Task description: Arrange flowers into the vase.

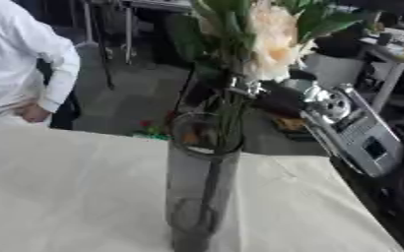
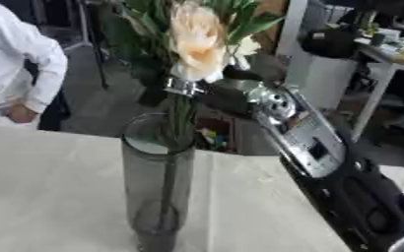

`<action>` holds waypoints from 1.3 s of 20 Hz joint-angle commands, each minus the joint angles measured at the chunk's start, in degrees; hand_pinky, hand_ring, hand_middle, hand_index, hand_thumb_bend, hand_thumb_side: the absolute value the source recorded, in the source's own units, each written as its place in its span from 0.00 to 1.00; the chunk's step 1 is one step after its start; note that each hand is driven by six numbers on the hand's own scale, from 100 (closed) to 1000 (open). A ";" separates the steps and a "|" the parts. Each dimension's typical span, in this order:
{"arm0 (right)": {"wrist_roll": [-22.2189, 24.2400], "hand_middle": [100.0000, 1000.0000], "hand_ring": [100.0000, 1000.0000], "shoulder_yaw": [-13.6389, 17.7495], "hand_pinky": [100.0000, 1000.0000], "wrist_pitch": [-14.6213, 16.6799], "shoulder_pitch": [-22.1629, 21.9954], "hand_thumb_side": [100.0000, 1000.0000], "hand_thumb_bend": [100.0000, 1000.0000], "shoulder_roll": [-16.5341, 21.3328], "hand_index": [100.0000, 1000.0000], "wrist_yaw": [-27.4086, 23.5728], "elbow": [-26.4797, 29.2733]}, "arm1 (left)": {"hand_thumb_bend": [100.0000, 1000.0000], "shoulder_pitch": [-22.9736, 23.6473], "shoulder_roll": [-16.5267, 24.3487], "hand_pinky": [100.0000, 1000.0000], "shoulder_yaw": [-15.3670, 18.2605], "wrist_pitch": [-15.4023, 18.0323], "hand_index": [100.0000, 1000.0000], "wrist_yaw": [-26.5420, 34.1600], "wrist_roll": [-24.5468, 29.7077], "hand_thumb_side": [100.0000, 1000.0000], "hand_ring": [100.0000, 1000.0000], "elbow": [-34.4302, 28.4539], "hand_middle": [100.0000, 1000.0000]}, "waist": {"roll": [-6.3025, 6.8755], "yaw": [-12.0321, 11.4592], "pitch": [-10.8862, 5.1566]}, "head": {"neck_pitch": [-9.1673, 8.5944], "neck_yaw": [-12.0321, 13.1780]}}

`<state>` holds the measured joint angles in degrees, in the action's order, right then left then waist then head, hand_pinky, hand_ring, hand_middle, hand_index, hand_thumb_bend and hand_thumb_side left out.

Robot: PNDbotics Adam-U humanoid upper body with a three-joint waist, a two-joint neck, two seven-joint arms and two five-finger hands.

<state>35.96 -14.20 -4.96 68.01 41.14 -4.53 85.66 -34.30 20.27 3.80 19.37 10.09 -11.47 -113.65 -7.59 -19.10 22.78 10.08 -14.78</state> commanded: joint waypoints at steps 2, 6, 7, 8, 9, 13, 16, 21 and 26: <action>0.71 0.77 0.86 0.60 0.75 0.30 0.84 1.00 0.39 2.10 0.76 1.14 0.15 | 0.00 -0.32 1.66 0.77 0.56 -0.09 0.96 0.01 -0.02 1.00 0.91 -0.94 0.83 | 0.69 0.15 -1.80 | -0.04 -0.23; 1.59 0.80 0.89 0.67 0.78 0.66 0.61 1.00 0.44 2.33 0.79 1.73 0.00 | 0.00 -0.22 1.66 0.77 0.63 -0.14 0.96 -0.02 -0.08 1.00 0.91 -0.94 0.83 | 0.86 0.30 -1.88 | 0.02 -0.24; 1.76 0.81 0.91 0.65 0.79 0.71 0.57 1.00 0.47 2.37 0.80 1.80 -0.04 | 0.00 -0.28 1.67 0.77 0.61 -0.13 0.96 -0.01 -0.06 1.00 0.91 -0.94 0.83 | 0.88 0.33 -1.89 | 0.01 -0.23; 2.09 0.82 0.91 0.54 0.80 0.78 0.54 1.00 0.48 2.42 0.81 1.91 -0.05 | 0.00 -0.32 1.69 0.77 0.58 -0.13 0.96 -0.01 -0.03 1.00 0.91 -0.94 0.83 | 0.88 0.36 -1.92 | 0.03 -0.22; 2.56 0.84 0.93 0.38 0.82 0.88 0.50 1.00 0.51 2.50 0.83 2.08 -0.05 | 0.00 -0.33 1.68 0.77 0.57 -0.14 0.96 0.00 -0.02 1.00 0.91 -0.94 0.83 | 0.86 0.39 -1.95 | 0.07 -0.20; 5.67 0.90 0.99 0.08 0.88 1.72 0.60 1.00 0.57 2.70 0.88 2.78 -0.43 | 0.00 -0.19 1.73 0.77 0.58 -0.20 0.96 0.01 -0.02 1.00 0.91 -0.94 0.83 | 0.79 0.55 -2.16 | 0.32 -0.14; 8.13 0.92 1.00 -0.07 0.89 2.62 0.66 1.00 0.59 2.98 0.89 3.39 -0.68 | 0.00 -0.21 1.74 0.77 0.54 -0.21 0.96 0.03 -0.01 1.00 0.91 -0.94 0.83 | 0.67 0.75 -2.28 | 0.29 -0.04; 10.43 0.94 1.00 0.53 0.91 3.42 0.71 0.99 0.62 3.13 0.92 4.58 -1.24 | 0.00 -0.27 1.81 0.77 0.49 -0.21 0.96 0.06 0.08 1.00 0.91 -0.94 0.83 | 0.45 0.90 -2.57 | 0.18 -0.08; 12.10 0.96 1.00 0.69 0.93 3.72 1.15 0.96 0.68 3.09 0.93 5.91 -2.83 | 0.00 -0.15 1.84 0.77 0.50 -0.28 0.96 0.08 0.09 1.00 0.91 -0.94 0.83 | 0.15 0.88 -2.75 | 0.13 -0.18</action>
<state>47.54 -14.49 -1.39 67.64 42.16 0.88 82.92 -34.06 20.69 3.80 19.22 10.09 -11.36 -113.65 -7.92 -18.33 21.69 10.48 -14.79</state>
